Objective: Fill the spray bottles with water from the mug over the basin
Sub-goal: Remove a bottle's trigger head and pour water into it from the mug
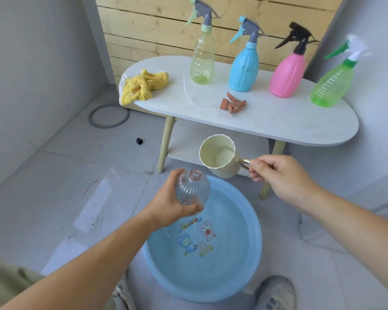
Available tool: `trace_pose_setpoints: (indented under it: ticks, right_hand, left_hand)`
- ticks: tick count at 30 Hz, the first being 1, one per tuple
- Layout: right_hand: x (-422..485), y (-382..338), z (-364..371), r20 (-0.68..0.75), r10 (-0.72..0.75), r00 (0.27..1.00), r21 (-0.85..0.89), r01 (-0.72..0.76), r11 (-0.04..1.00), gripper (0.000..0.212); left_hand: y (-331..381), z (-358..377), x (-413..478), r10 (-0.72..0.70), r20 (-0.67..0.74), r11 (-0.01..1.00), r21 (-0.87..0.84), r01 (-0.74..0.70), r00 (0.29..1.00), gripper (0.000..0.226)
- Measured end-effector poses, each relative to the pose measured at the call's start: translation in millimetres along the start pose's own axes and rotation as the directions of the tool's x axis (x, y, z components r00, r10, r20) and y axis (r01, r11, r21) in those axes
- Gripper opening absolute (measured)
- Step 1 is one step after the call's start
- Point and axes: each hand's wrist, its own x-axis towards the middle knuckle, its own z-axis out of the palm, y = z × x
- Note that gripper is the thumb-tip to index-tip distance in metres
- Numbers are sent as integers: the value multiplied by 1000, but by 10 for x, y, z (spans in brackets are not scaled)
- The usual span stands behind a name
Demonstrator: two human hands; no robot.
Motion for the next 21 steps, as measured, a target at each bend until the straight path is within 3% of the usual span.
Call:
trace_pose_setpoints:
  ticks: [10, 21]
  right_hand:
    - [-128, -206, -44, -47, -107, 993, -82, 103, 991, 23]
    - [-159, -258, -43, -34, -184, 982, -155, 177, 972, 25]
  left_hand:
    - [191, 44, 7, 69, -17, 998, -15, -69, 997, 85]
    - [161, 48, 21, 46, -28, 998, -30, -46, 999, 87]
